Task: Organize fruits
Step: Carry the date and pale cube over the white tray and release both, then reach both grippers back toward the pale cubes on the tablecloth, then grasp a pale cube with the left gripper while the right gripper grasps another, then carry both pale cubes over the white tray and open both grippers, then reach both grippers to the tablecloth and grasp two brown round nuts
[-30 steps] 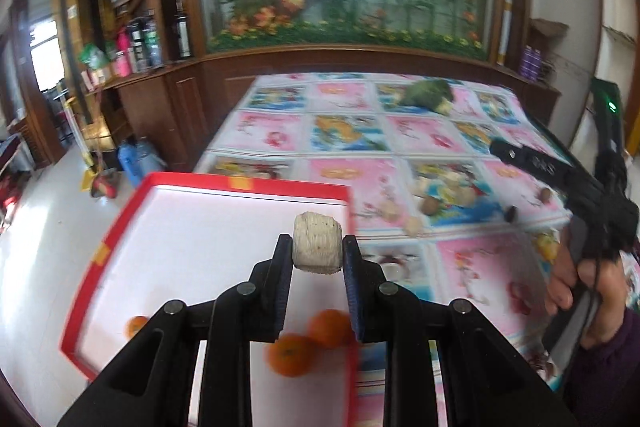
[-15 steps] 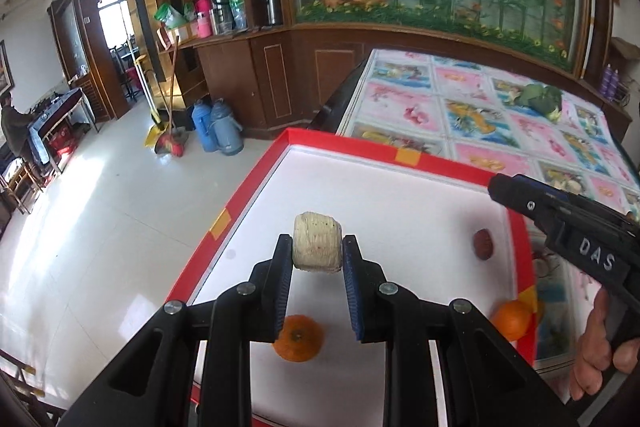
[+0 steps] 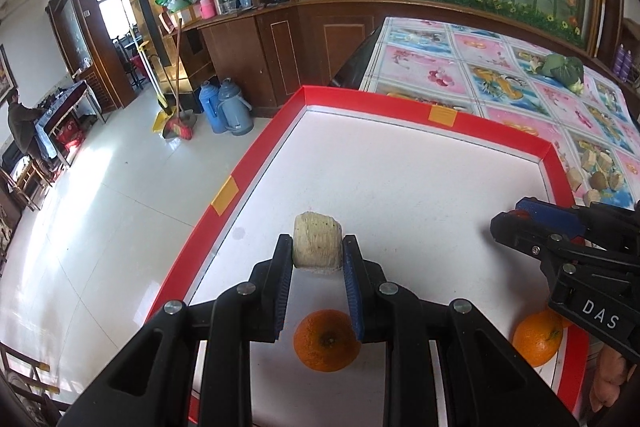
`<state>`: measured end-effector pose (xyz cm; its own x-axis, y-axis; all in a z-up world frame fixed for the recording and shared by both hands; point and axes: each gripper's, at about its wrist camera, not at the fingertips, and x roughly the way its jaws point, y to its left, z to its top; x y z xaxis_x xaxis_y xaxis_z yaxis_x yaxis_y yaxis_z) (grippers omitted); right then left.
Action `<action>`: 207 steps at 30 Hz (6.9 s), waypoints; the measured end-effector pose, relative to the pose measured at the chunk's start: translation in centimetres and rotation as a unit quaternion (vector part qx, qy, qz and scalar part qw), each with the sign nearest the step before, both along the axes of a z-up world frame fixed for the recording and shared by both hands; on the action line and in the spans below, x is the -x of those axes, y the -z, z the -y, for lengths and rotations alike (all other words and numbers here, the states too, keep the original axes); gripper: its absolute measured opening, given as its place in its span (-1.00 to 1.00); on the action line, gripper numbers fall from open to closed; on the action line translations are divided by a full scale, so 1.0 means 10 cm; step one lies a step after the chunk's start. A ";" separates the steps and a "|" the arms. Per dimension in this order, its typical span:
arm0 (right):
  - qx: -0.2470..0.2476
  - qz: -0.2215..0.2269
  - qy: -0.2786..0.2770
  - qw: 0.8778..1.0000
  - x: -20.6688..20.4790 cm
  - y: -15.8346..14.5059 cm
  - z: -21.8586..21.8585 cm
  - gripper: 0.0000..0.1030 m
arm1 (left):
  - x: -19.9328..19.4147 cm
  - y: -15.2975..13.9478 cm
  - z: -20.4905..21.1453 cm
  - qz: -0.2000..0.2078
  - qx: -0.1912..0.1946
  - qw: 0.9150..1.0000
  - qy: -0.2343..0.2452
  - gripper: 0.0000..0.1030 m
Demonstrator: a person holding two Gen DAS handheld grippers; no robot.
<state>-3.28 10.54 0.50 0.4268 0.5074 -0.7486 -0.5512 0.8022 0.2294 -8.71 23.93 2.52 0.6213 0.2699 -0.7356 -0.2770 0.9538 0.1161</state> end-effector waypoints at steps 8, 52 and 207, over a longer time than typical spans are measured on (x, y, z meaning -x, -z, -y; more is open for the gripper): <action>0.008 -0.004 -0.003 1.000 0.01 0.01 -0.02 -0.27 | 0.03 0.01 -0.03 -0.008 -0.005 1.000 -0.011 -0.33; -0.042 -0.073 0.226 0.971 -0.63 -0.05 2.35 -0.14 | -0.39 -0.36 1.50 -0.019 -0.007 0.986 0.166 0.41; -0.111 -0.018 0.325 0.939 -0.45 -0.43 3.41 -0.08 | -0.42 -0.17 1.94 -0.029 0.007 0.973 0.231 0.43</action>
